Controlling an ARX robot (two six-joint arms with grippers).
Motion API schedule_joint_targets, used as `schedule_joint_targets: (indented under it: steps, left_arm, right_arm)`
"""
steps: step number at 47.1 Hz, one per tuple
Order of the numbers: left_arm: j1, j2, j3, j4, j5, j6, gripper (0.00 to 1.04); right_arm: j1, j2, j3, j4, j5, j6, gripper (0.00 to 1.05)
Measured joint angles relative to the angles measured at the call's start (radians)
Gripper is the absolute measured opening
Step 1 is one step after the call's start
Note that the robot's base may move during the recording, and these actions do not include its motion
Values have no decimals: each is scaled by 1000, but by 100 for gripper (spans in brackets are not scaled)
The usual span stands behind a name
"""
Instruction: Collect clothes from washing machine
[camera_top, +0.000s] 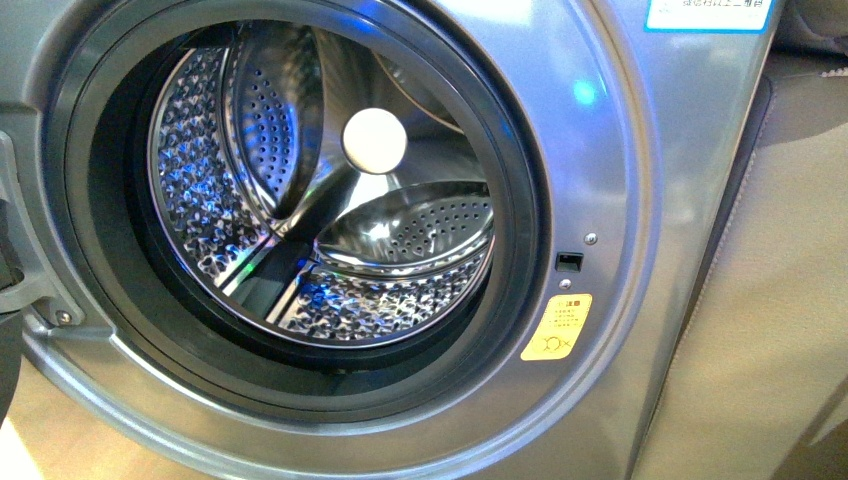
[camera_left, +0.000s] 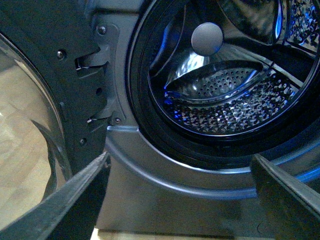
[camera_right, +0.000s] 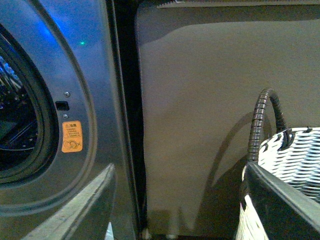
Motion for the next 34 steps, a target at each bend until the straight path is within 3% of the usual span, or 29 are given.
schedule_joint_targets:
  steps: [3,6,34]
  left_arm:
    - [0,0,0,0,0,1,100]
    - [0,0,0,0,0,0,98]
    - [0,0,0,0,0,0,98]
  right_arm:
    - [0,0,0,0,0,0,92]
    - [0,0,0,0,0,1,99]
    - [0,0,0,0,0,1,97]
